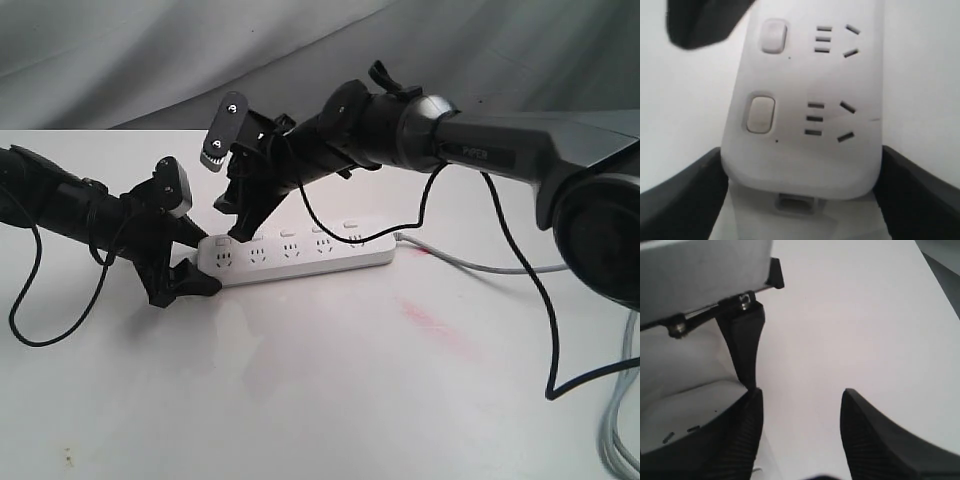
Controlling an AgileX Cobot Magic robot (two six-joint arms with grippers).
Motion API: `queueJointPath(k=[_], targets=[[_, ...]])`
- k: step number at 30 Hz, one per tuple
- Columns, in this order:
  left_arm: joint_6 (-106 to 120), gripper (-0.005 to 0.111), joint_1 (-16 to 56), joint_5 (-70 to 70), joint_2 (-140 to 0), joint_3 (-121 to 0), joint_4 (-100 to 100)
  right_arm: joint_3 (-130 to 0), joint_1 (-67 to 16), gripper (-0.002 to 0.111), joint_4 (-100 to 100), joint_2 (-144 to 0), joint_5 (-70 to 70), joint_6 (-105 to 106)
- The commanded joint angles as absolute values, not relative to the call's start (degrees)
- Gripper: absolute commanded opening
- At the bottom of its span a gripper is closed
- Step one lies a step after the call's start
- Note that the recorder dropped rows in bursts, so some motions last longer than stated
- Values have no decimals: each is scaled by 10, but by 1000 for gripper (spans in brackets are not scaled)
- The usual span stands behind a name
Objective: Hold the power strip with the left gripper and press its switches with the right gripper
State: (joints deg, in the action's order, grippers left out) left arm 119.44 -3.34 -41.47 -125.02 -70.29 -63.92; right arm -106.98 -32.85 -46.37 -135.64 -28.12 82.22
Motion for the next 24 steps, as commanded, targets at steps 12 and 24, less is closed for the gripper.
queueJointPath(k=[12,24], targets=[[1200,58,-33,-408,-1255,-703,-626,-1067,-299,46,-427,-1357,-331,807],[1200,58,-33,-408,-1255,-703,-626,-1054,-299,46,-425,-1366,-319,807]])
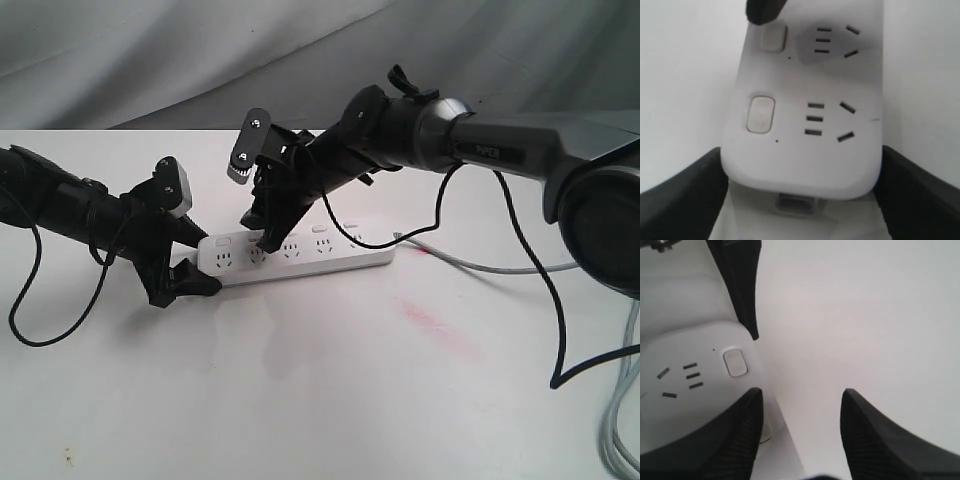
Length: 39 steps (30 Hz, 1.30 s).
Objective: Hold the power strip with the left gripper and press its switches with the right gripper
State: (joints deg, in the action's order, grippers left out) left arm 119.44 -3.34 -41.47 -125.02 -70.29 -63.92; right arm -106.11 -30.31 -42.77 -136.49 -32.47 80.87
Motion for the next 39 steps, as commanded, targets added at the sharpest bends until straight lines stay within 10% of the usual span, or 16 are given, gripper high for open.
queueJointPath(k=[1,39], targets=[[1200,58,-33,-408,-1255,-703,-626,-1054,-299,46,-425,-1369,-319,807],[1200,58,-33,-408,-1255,-703,-626,-1054,-299,46,-410,-1404,-331,807]])
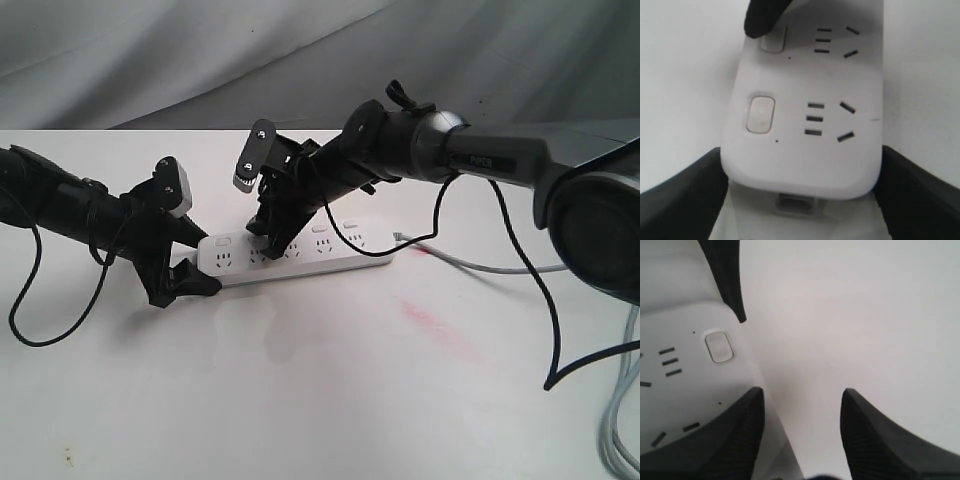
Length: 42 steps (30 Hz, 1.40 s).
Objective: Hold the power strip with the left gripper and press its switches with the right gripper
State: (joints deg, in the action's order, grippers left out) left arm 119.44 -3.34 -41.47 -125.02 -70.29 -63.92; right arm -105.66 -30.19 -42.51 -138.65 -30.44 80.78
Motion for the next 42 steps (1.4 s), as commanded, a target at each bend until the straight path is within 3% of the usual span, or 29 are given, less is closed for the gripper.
queueJointPath(k=[1,42], targets=[[1200,58,-33,-408,-1255,-703,-626,-1054,-299,46,-407,-1409,-335,807],[1200,58,-33,-408,-1255,-703,-626,-1054,-314,46,-379,-1394,-353,792]])
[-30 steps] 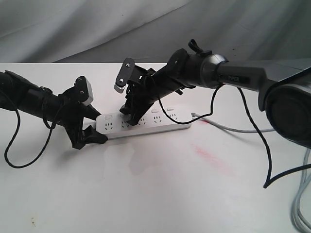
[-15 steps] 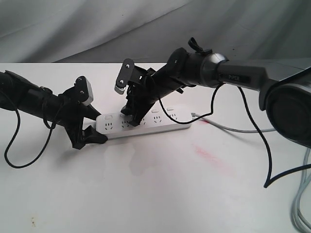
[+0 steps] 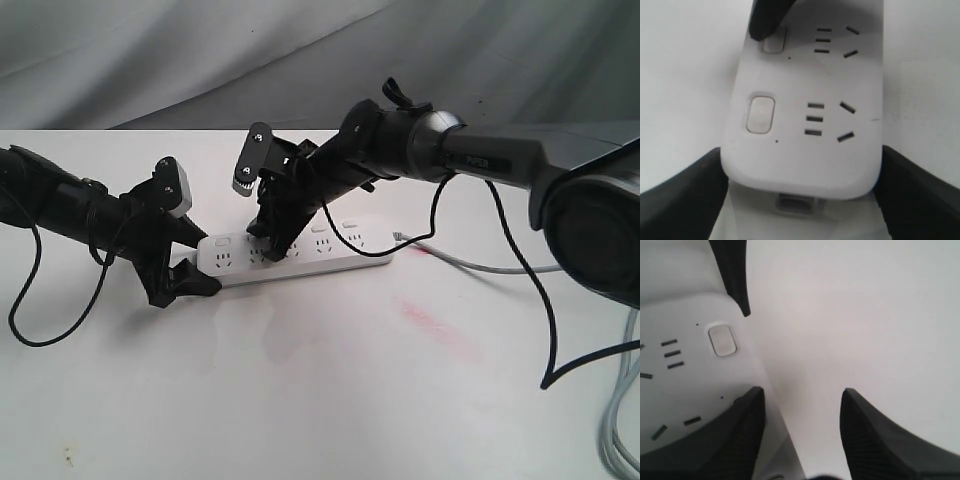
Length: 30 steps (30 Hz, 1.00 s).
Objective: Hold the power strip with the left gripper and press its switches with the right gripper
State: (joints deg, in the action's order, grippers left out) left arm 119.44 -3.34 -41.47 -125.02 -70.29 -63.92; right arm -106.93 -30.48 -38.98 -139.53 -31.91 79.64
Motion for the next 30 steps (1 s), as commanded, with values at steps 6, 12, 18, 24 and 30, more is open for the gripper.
queueJointPath(k=[6,12,18,24,30], targets=[[1200,58,-33,-408,-1255,-703,-626,-1054,-314,46,-377,-1350,-354,790],[1200,58,-33,-408,-1255,-703,-626,-1054,-292,46,-362,-1334,-355,778],[1200,58,-33,-408,-1255,-703,-626,-1054,-271,46,-348,-1334,-357,775],[1200,58,-33,-408,-1255,-703,-626,-1050,-265,46,-336,-1336,-361,773],[1200,58,-33,-408,-1255,-703,-626,-1050,-265,46,-336,-1343,-361,764]])
